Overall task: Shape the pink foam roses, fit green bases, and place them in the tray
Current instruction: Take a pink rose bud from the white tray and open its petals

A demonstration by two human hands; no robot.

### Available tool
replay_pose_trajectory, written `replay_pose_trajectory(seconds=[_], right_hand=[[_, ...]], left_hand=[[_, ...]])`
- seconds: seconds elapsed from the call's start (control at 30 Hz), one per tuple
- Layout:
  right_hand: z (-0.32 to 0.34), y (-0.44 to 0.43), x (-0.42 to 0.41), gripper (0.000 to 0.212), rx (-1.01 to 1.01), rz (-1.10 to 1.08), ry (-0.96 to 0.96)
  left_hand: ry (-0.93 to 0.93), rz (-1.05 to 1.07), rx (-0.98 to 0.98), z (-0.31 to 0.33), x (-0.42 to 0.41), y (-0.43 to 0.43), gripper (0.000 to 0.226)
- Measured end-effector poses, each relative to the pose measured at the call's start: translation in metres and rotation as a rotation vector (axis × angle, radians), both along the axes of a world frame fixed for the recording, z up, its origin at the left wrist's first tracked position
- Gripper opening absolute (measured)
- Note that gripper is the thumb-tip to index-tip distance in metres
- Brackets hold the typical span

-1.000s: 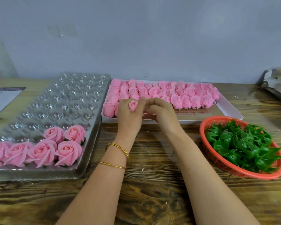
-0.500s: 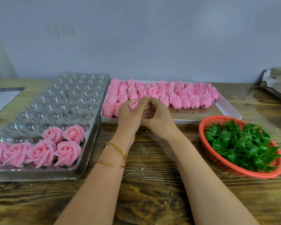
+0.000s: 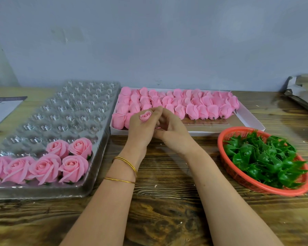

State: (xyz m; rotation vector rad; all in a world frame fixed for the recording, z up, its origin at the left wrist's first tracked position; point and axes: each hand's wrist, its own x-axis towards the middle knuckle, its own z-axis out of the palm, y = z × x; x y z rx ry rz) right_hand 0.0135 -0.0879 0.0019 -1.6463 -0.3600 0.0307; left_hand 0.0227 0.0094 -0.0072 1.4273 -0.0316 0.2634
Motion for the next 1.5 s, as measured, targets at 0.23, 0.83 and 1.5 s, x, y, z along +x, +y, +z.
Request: replay_pose_trajectory(seconds=[0.23, 0.83, 1.5], right_hand=[[-0.0025, 0.0015, 0.0016, 0.047, -0.102, -0.067, -0.056], [0.0013, -0.0016, 0.001, 0.042, -0.045, -0.013, -0.026], [-0.0048, -0.0006, 0.0036, 0.043, -0.122, -0.108, -0.119]], left_hand=[[0.085, 0.012, -0.064, -0.0026, 0.004, -0.0005, 0.036], [-0.006, -0.054, -0.061, -0.0024, 0.0023, 0.0005, 0.027], [0.046, -0.03, -0.106, -0.0022, 0.0031, -0.0017, 0.032]])
